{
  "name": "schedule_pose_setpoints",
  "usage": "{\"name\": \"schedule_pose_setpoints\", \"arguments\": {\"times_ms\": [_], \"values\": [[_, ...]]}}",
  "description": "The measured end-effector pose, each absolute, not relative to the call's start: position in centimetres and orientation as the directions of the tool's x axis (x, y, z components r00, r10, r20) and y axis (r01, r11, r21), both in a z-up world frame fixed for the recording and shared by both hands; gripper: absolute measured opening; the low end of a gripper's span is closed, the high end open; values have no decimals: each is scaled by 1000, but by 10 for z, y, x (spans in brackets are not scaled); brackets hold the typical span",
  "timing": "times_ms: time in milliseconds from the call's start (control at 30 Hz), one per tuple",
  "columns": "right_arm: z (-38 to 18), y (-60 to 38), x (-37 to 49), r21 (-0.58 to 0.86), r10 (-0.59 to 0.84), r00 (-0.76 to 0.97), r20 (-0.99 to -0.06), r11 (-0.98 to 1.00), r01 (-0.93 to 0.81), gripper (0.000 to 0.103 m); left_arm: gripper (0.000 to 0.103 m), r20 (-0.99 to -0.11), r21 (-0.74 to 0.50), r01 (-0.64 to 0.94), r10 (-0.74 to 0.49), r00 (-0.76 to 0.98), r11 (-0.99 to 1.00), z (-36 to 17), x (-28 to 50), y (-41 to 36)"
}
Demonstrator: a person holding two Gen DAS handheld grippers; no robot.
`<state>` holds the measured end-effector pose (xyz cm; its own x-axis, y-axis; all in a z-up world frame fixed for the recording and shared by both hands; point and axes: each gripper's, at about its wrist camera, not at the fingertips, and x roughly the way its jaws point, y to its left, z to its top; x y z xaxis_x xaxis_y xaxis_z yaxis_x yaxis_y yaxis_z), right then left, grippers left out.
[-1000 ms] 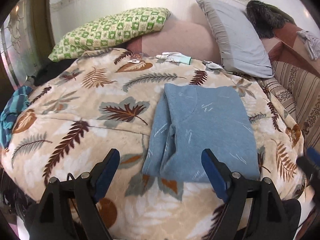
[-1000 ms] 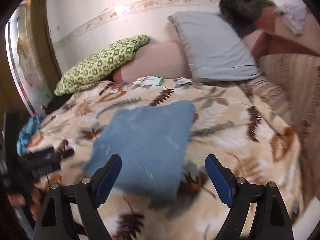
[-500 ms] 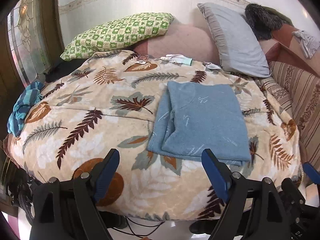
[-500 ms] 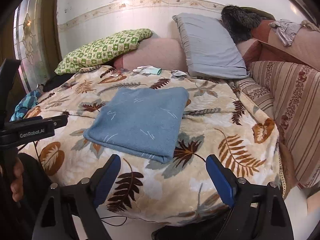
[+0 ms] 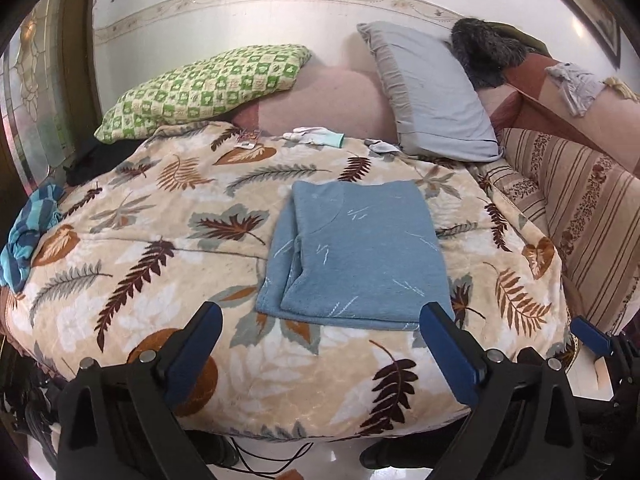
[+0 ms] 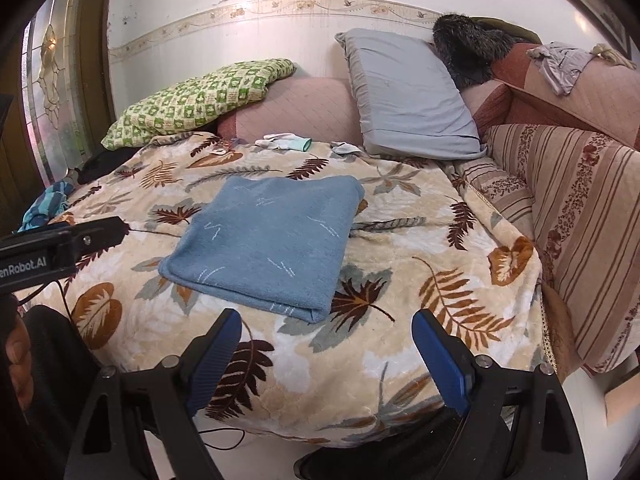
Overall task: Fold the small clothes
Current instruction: 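Release the folded sweater and raise both grippers away from it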
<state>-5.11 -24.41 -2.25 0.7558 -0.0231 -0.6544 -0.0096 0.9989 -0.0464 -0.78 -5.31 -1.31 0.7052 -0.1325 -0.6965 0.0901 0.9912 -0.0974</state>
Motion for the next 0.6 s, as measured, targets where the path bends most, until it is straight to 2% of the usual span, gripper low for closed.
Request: {"name": "schedule_pose_setpoints", "arguments": {"times_ms": [600], "values": [[-28, -242, -39, -61, -34, 741, -670, 998, -9, 89, 99, -694, -125, 123, -175, 699, 985, -11, 4, -55]]}}
